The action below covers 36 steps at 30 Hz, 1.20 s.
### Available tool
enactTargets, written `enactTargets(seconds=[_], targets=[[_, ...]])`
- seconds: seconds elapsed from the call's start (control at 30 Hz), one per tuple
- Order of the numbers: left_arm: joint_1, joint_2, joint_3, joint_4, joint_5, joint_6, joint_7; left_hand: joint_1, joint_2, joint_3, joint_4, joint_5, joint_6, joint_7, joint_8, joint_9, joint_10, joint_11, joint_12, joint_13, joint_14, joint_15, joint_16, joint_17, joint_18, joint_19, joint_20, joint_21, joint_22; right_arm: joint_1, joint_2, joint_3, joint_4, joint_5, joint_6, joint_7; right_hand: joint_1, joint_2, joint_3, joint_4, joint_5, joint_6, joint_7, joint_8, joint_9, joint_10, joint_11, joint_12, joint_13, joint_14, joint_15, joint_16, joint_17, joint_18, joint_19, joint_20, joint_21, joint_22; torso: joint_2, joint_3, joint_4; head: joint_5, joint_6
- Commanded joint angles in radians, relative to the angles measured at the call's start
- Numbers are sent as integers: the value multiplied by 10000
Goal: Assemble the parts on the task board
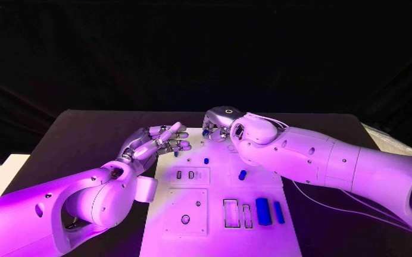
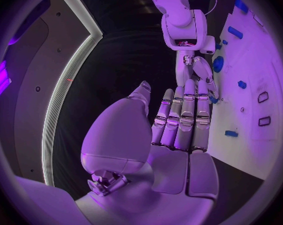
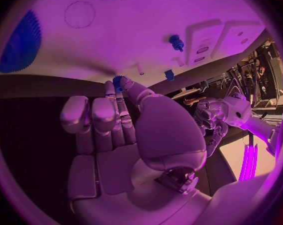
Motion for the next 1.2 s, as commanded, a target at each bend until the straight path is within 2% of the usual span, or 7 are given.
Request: enactTargets(seconds=[0.03, 0.27, 0.47, 0.83, 0.97, 1.13, 1.2], targets=[[21, 10, 9, 38, 15, 253, 23, 80, 53, -7, -44, -40, -18, 53, -58, -9, -18, 72, -70, -8, 21, 70, -34, 12, 111, 26, 17, -49, -16, -32, 58, -16, -21, -184, 220, -213, -72, -29, 22, 56, -19, 77, -28, 38, 19, -48, 28, -51, -12, 130, -35, 31, -4, -130, 23, 51, 45, 5, 5, 0, 5, -8, 2], [26, 8, 10, 34, 15, 286, -14, 87, 57, -15, -58, -42, -18, 54, -71, -11, -17, 74, -86, -8, 18, 72, -51, 19, 111, 24, 20, -57, -23, -51, 135, -21, -93, -169, 138, -264, -134, -162, 30, 128, -40, -33, 15, -23, -3, -159, 63, -73, -23, 90, -11, -22, -115, -122, -20, 68, 36, -33, 4, -3, 8, -8, -8], [31, -2, 10, 24, 15, 290, -29, 87, 58, -22, -63, -43, -22, 56, -81, -13, -22, 77, -98, -9, 11, 76, -63, 22, 110, 20, 22, -63, -28, -53, 58, -25, -56, -36, -141, -197, -211, -881, -263, 253, 0, -1950, 358, -81, -202, -1575, 395, -57, -42, -396, 267, -1249, -1779, 163, -1025, 317, -786, -1566, 4, -1, -8, 15, -20], [53, -87, 8, -241, 15, 533, -83, 99, 73, -55, -100, -43, -44, 67, -136, -23, -57, 95, -171, -16, -42, 99, -141, 37, 105, -19, 39, -105, -59, 24, -1444, -1, 1546, 527, -683, 25, 0, -953, -610, 366, 268, -1832, 366, 41, -116, -1321, 378, 265, 20, -397, 254, -1559, -2139, 201, -1117, 342, -989, -1816, -32, 27, -101, 32, 24], [56, -100, 7, -286, 16, 561, -75, 99, 73, -55, -100, -43, -44, 67, -136, -23, -57, 95, -171, -16, -42, 99, -141, 37, 105, -19, 39, -105, -59, 106, -2362, 47, 2268, 1506, -692, -11, 16, -920, -585, 485, 377, -1520, 269, 93, -88, 20, 125, 892, 238, -91, 83, -856, -1205, 65, -597, 239, -583, -1041, -65, 32, -183, 25, 37], [57, -95, 5, -315, 16, 598, -68, 107, 78, -59, -111, -42, -47, 67, -146, -24, -63, 97, -186, -17, -50, 103, -157, 41, 105, -27, 43, -114, -66, 247, -3432, 107, 2836, 2851, -231, -370, -355, -1595, -1418, 749, 1531, -1418, -106, 71, -107, 2253, -380, 2607, 1530, 517, -378, 1276, 1702, -355, 820, -213, 614, 1194, -97, 53, -282, 17, 77], [57, -90, 5, -322, 16, 604, -67, 107, 78, -59, -111, -42, -47, 67, -146, -24, -63, 97, -186, -17, -50, 103, -157, 41, 105, -27, 43, -114, -66, 270, -3635, 115, 2855, 3031, -19, -515, -256, -1573, -1900, 889, 1596, -1465, -164, 62, -114, 2179, -390, 5529, 4744, 618, -336, 2256, 3101, -457, 1191, -333, 987, 1872, -102, 55, -309, 18, 82]])
